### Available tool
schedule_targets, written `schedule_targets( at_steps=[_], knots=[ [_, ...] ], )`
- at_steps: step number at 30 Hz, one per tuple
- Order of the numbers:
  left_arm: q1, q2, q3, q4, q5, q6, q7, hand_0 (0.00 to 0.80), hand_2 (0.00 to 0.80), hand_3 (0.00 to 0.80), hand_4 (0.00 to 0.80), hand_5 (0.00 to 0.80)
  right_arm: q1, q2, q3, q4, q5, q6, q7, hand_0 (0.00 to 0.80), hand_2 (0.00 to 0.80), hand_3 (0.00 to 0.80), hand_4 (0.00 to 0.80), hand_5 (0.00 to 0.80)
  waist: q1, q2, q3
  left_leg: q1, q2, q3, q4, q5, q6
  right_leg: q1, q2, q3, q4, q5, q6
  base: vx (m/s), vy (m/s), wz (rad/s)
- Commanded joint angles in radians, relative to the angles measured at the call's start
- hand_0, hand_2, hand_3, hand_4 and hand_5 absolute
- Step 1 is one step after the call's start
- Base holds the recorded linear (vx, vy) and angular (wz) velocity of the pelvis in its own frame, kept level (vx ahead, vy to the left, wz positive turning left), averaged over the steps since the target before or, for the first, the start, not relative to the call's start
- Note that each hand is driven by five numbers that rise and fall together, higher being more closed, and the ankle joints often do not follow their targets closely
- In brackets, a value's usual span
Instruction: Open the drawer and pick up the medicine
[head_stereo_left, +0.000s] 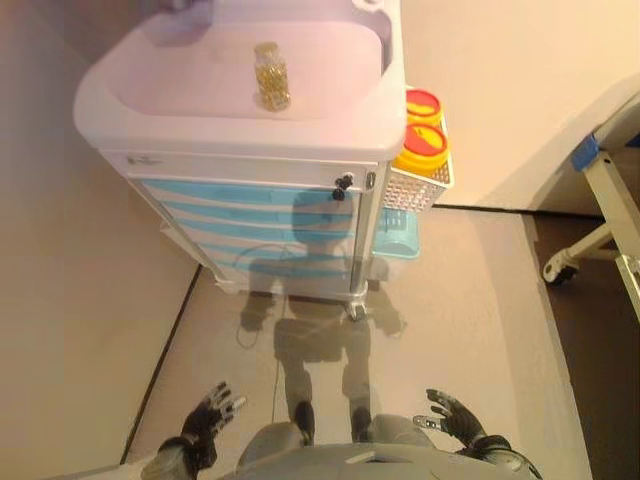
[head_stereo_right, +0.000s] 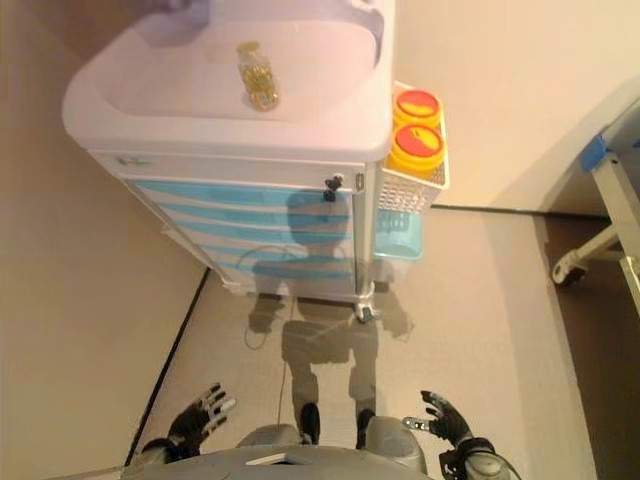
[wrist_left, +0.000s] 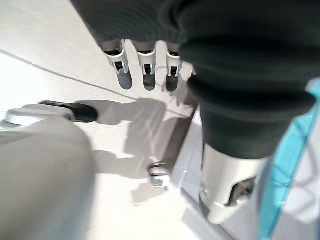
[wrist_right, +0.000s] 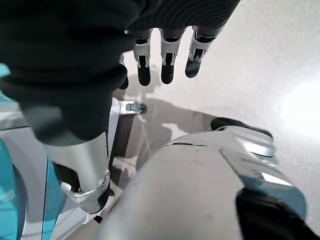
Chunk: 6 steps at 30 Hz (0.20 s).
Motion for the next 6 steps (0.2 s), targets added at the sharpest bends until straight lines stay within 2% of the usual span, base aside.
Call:
schedule_targets(
  at_steps=[1,4,6],
  knots=[
    [-0.045,0.007,-0.037,0.017,0.088,-0.033,-0.036,0.000,0.000,0.000,0.000,0.000,-0.035,-0.014,-0.001,-0.003,-0.033,-0.036,-0.019,0.000,0.000,0.000,0.000,0.000,0.013,-0.004,0.007,0.009,-0.016,0.002,-0.064,-0.016,-0.020,0.043,-0.016,-0.052,-0.090,0.055,0.082,-0.146,-0.007,0.17],
    [-0.054,-0.003,-0.034,0.039,0.092,0.011,-0.029,0.000,0.000,0.000,0.000,0.000,-0.062,-0.012,0.013,0.028,-0.050,-0.030,-0.015,0.000,0.000,0.000,0.000,0.000,0.024,-0.011,-0.002,0.018,-0.024,-0.007,-0.061,-0.021,-0.019,0.059,-0.023,-0.066,-0.111,0.061,0.084,-0.111,-0.017,0.19],
    [-0.060,-0.005,-0.033,0.051,0.113,0.016,-0.002,0.000,0.000,0.000,0.000,0.000,-0.073,-0.011,0.025,0.044,-0.072,-0.030,-0.013,0.000,0.000,0.000,0.000,0.000,0.032,-0.016,-0.006,0.018,-0.025,-0.006,-0.049,-0.028,-0.016,0.065,-0.028,-0.070,-0.110,0.059,0.082,-0.069,-0.021,0.03]
  ],
)
